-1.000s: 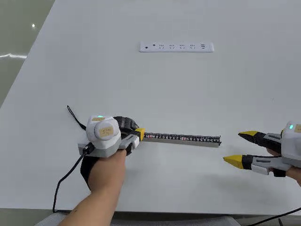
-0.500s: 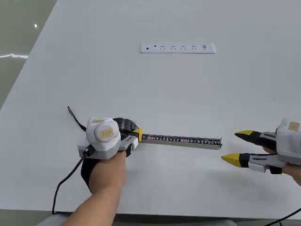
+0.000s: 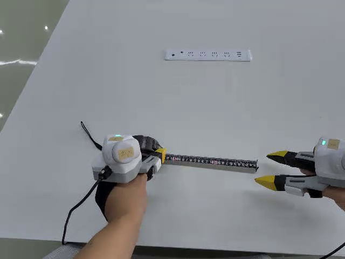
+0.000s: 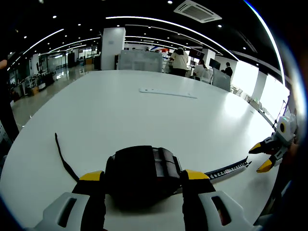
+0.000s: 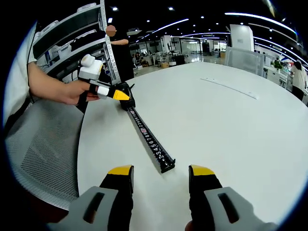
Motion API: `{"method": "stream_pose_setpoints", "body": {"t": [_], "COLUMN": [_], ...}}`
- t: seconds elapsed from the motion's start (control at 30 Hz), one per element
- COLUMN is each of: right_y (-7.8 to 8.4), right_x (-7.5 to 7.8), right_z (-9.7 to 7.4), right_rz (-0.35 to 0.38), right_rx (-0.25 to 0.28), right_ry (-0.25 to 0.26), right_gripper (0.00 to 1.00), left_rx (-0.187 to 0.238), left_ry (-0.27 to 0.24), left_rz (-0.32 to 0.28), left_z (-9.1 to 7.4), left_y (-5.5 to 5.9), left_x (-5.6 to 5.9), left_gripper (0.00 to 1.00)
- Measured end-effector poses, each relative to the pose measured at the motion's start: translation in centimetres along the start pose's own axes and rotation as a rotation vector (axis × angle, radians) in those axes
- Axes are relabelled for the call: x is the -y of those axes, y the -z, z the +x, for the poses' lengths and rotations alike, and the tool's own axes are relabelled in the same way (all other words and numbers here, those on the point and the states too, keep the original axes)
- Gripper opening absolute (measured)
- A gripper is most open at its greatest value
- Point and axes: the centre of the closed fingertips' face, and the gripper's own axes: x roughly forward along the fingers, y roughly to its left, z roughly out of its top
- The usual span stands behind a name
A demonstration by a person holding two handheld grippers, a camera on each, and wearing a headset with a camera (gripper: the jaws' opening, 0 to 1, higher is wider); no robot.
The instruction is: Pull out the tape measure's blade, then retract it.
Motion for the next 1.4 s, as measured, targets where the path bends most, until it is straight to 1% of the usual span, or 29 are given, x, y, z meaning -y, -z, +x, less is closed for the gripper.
{"method": "stream_pose_setpoints", "body": {"t": [0.17, 0.53, 0.8, 0.97, 1.03, 1.4], "right_y": [0.2, 0.2, 0.5, 0.3, 0.3, 0.5], "right_x": [0.2, 0.6, 0.6, 0.6, 0.6, 0.6], "right_z": [0.4, 1.4, 2.0, 2.3, 2.4, 2.6], "right_rz": [-0.014, -0.032, -0.072, -0.086, -0.088, -0.116], "right_rx": [-0.011, -0.011, -0.029, -0.025, -0.025, -0.034], "right_ry": [-0.008, -0.04, -0.053, -0.061, -0.07, -0.077], "right_gripper": [0.38, 0.31, 0.27, 0.24, 0.19, 0.16], "left_rx": [-0.005, -0.007, -0.01, -0.014, -0.017, -0.02], "left_ry": [0.005, 0.01, 0.011, 0.013, 0.012, 0.012], "left_rz": [-0.003, -0.006, -0.008, -0.01, -0.011, -0.011], "left_z": [0.1, 0.2, 0.2, 0.2, 0.2, 0.2], "left_y": [0.0, 0.0, 0.1, 0.1, 0.1, 0.1], "left_x": [0.0, 0.0, 0.0, 0.0, 0.0, 0.0], "left_gripper": [0.62, 0.61, 0.61, 0.61, 0.61, 0.61]}}
